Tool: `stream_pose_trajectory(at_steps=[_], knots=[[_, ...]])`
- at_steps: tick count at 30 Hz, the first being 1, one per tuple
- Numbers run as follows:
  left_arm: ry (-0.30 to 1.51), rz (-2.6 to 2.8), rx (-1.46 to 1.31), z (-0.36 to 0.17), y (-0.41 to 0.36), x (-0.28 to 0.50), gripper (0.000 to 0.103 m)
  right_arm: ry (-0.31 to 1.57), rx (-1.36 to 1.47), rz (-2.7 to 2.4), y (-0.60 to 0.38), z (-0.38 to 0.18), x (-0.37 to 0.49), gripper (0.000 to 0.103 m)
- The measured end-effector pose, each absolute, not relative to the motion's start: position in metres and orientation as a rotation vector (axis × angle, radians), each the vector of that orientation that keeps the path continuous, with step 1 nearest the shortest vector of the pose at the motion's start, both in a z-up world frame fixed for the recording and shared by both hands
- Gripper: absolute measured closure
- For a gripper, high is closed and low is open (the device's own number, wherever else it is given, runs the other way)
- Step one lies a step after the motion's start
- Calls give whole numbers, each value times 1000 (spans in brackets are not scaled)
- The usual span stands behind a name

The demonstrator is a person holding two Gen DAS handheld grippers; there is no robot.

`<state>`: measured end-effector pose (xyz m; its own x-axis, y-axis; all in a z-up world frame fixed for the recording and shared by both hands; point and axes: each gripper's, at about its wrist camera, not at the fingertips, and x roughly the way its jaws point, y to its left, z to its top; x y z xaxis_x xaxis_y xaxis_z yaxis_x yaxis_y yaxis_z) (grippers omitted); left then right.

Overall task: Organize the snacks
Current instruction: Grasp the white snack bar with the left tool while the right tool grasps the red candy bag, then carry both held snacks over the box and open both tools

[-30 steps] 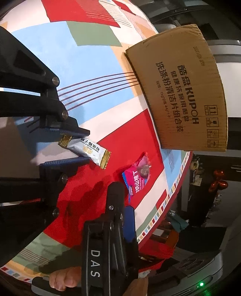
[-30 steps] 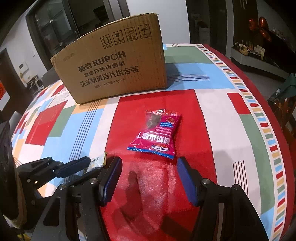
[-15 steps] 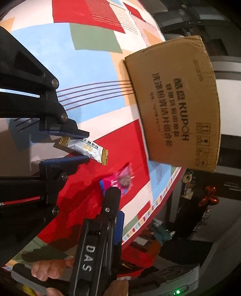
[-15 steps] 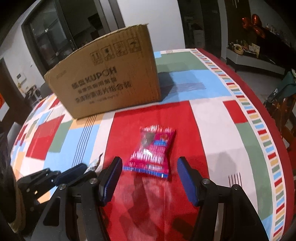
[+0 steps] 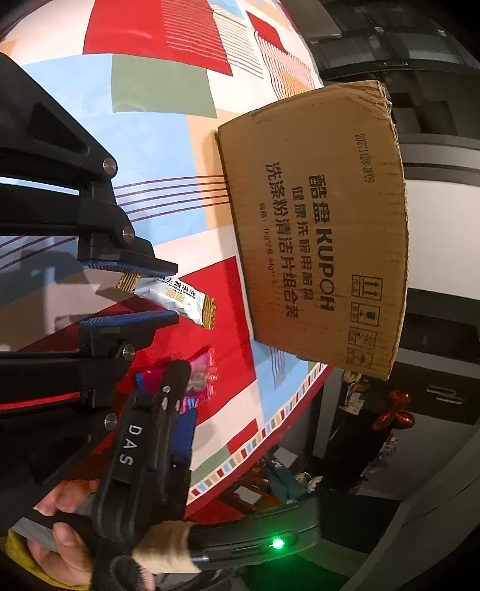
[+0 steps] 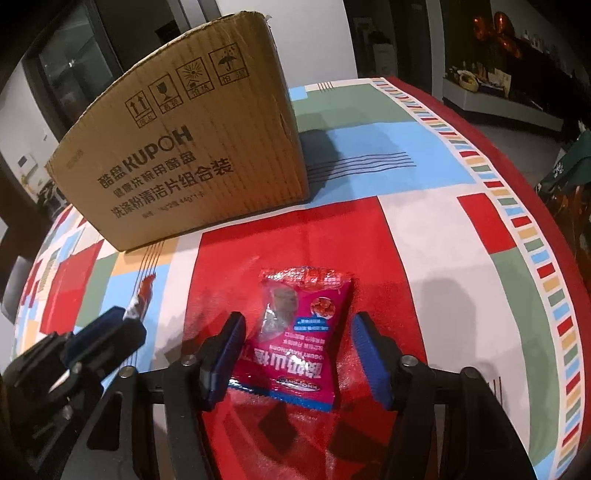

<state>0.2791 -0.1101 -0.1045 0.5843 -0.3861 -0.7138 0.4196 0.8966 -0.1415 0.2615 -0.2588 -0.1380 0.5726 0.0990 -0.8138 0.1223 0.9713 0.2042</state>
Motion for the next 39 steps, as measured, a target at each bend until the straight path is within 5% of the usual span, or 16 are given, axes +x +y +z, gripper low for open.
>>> stream_pose_trajectory(at_steps=[9, 39], knots=[[817, -451, 7, -96, -112, 284, 83, 963, 257, -3, -261, -134, 260, 65], [584, -397, -24, 11, -82, 263, 84, 669, 163, 108, -237, -3, 232, 65]])
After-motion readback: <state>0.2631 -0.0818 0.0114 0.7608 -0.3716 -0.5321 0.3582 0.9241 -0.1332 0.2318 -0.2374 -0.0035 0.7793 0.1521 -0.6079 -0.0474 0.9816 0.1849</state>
